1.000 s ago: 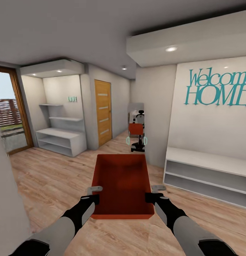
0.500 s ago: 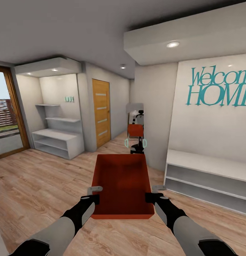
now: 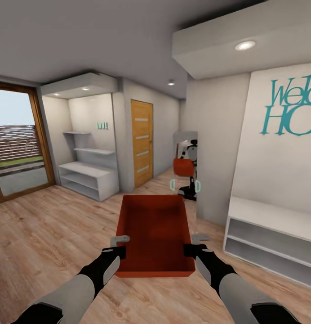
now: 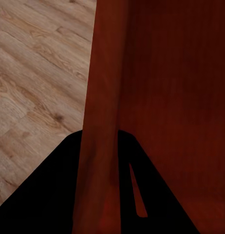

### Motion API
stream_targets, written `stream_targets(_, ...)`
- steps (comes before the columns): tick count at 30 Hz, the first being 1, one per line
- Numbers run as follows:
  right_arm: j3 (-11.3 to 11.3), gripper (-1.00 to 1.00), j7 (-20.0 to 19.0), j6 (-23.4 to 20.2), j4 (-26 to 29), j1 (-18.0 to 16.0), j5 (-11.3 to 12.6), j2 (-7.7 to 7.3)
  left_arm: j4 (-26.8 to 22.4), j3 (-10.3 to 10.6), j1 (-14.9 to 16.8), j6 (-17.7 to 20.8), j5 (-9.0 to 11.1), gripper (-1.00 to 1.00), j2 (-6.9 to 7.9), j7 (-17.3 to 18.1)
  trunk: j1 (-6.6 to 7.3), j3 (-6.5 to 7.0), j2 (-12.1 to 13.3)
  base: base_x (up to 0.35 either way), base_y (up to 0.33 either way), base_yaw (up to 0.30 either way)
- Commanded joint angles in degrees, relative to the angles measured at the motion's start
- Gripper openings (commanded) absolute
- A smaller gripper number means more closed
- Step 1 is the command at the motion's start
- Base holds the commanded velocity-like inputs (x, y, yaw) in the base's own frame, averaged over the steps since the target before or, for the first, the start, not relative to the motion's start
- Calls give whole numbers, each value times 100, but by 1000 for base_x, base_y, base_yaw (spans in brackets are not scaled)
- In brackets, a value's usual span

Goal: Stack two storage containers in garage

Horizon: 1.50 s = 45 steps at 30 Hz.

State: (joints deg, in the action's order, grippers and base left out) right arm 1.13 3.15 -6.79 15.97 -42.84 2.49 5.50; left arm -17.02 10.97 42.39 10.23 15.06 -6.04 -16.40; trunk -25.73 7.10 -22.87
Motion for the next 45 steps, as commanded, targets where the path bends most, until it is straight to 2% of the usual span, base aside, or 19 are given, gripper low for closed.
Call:
stream_targets(1, -61, -100, -17, -33, 3, 4, 112, -66, -39, -227, 6, 23, 6, -100, 208, -39, -5, -2, -5, 321, -97, 268)
stream_targets(25, -61, -100, -17, -33, 3, 4, 112, -66, -39, -227, 6, 22, 15, -100, 208, -39, -5, -2, -5, 321, -97, 265)
stream_targets(45, -61, -100, -17, -33, 3, 4, 112, -66, -39, -227, 6, 22, 15, -100, 241, -39, -5, -2, -5, 321, -96, 23)
